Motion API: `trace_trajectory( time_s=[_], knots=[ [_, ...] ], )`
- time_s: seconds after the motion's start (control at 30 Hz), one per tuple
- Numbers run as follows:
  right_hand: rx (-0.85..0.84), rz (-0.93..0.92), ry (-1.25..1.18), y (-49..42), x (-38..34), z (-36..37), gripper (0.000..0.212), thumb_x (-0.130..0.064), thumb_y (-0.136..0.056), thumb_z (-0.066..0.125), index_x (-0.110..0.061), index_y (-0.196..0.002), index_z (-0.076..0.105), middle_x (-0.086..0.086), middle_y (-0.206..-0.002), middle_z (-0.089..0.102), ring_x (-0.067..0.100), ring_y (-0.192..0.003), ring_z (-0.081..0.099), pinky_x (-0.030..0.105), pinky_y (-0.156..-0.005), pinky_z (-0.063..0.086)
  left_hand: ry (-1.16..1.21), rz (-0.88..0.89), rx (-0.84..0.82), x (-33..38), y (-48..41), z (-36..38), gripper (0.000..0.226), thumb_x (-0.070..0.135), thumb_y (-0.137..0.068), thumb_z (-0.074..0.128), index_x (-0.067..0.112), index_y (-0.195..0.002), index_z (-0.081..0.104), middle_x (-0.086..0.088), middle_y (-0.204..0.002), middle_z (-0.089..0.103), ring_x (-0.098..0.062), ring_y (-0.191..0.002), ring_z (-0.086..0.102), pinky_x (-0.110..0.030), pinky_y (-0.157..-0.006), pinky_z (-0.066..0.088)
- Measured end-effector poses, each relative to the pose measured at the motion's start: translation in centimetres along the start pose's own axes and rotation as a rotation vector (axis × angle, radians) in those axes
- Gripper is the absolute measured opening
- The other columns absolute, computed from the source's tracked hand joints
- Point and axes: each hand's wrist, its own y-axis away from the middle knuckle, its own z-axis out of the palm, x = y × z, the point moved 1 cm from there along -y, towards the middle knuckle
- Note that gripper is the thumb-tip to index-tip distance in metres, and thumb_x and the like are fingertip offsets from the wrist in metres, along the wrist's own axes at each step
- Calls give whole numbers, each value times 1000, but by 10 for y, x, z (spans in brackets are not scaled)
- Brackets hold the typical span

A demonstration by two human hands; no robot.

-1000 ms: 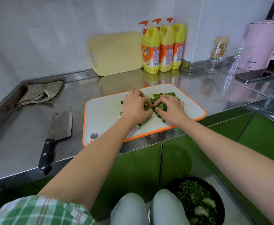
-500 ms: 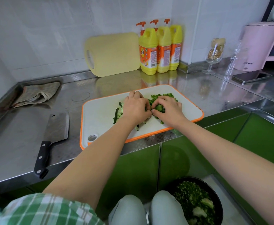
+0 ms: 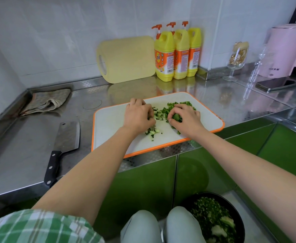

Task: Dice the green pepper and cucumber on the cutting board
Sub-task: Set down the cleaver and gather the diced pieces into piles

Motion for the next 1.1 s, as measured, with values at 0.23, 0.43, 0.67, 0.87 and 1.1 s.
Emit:
trace_trajectory(
  time_s=[0.23, 0.43, 0.67, 0.87, 1.1],
  knots=[
    [4, 0, 3, 0, 0, 0, 8, -30, -88, 62, -37, -85, 60, -5, -142, 43, 17, -137, 29, 41, -106, 16, -17, 95, 30, 25, -6, 7, 18, 32, -83, 64, 23, -96, 73, -3, -105, 59, -26, -109, 46, -35, -87, 38],
    [26, 24, -28, -1, 1, 0, 5, -36, -87, 63, -32, -84, 65, -5, -139, 45, 17, -135, 32, 40, -104, 18, -27, -59, 61, 3, -4, -1, 11, 22, -79, 63, 20, -87, 71, -6, -101, 60, -29, -106, 48, -34, -81, 39],
    [99, -9, 18, -18, -11, -2, 15, -21, -87, 62, -29, -99, 66, -2, -136, 46, 20, -132, 34, 38, -103, 19, 72, 46, -9, 22, -15, 6, 33, 31, -79, 67, 25, -111, 68, -5, -114, 56, -26, -113, 43, -34, -92, 37],
    [104, 24, 87, -18, -5, 13, 14, -28, -89, 59, -27, -101, 66, -2, -133, 49, 20, -129, 37, 34, -103, 18, 60, 1, 21, 22, -22, 15, 20, 36, -84, 69, 27, -100, 74, -4, -112, 59, -25, -113, 44, -35, -89, 39],
    [105, 54, 121, -21, -4, 13, 10, -33, -88, 62, -30, -96, 65, -3, -130, 49, 19, -127, 37, 34, -102, 18, 81, -18, 20, 18, -21, 14, 11, 26, -80, 67, 25, -88, 73, -3, -107, 60, -25, -109, 45, -32, -83, 38]
  ],
)
